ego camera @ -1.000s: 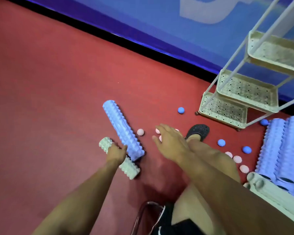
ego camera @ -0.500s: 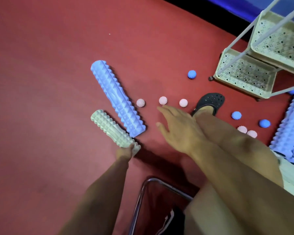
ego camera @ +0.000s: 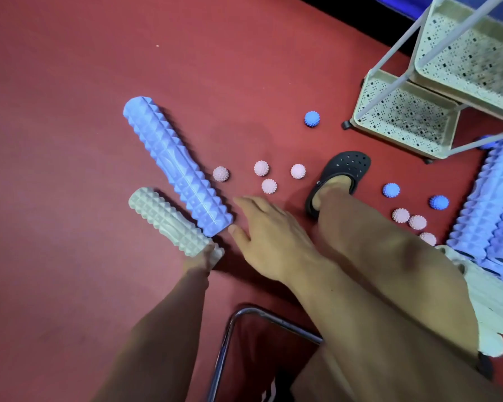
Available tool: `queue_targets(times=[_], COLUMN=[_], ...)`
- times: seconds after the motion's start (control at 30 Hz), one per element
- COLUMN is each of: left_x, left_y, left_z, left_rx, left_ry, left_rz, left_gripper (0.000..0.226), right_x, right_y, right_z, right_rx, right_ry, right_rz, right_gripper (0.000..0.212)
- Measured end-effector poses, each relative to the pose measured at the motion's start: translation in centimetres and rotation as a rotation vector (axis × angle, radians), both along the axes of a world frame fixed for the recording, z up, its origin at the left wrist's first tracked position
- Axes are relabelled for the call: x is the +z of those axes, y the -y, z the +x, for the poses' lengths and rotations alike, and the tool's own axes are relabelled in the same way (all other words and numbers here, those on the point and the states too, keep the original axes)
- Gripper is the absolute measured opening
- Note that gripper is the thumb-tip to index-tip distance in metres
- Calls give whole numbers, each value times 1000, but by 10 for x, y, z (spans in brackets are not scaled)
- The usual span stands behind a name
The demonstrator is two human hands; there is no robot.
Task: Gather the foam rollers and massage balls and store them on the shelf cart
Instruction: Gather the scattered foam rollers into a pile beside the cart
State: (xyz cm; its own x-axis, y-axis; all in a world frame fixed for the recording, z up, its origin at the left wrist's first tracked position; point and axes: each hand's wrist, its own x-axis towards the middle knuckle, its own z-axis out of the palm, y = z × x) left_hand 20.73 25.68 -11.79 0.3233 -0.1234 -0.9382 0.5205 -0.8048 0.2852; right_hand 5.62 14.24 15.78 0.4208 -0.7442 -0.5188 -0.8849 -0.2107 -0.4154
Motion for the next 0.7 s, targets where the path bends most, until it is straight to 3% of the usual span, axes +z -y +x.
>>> queue_targets(times=[0.07, 0.17, 0.23, 0.43, 0.53, 0.6, 0.7], left_x=[17, 75, 99, 170, 217, 248, 299], left_y=[-1, 5, 0, 8, 39, 64, 102], left_z=[6, 5, 8, 21, 11, -7, -58], left_rx=[10, 63, 49, -81, -221, -322, -436], left_ry=[-96, -214, -229, -50, 25, 94, 138], left_rz=[-16, -154, -226, -427, -576, -669, -824], left_gripper=[63, 16, 14, 9, 23, 34, 30], right_x=[3, 10, 18, 53, 78, 98, 133], right_y=[3, 2, -3, -11, -7, -4, -5], right_z=[2, 1, -1, -22, -44, -65, -107], right_rx=[-8, -37, -43, -70, -177, -248, -355], right_ry=[11, 35, 45, 96, 144, 160, 196], right_rz=[0, -10, -23, -85, -131, -186, -284], right_gripper=[55, 54, 55, 56, 57, 57, 56])
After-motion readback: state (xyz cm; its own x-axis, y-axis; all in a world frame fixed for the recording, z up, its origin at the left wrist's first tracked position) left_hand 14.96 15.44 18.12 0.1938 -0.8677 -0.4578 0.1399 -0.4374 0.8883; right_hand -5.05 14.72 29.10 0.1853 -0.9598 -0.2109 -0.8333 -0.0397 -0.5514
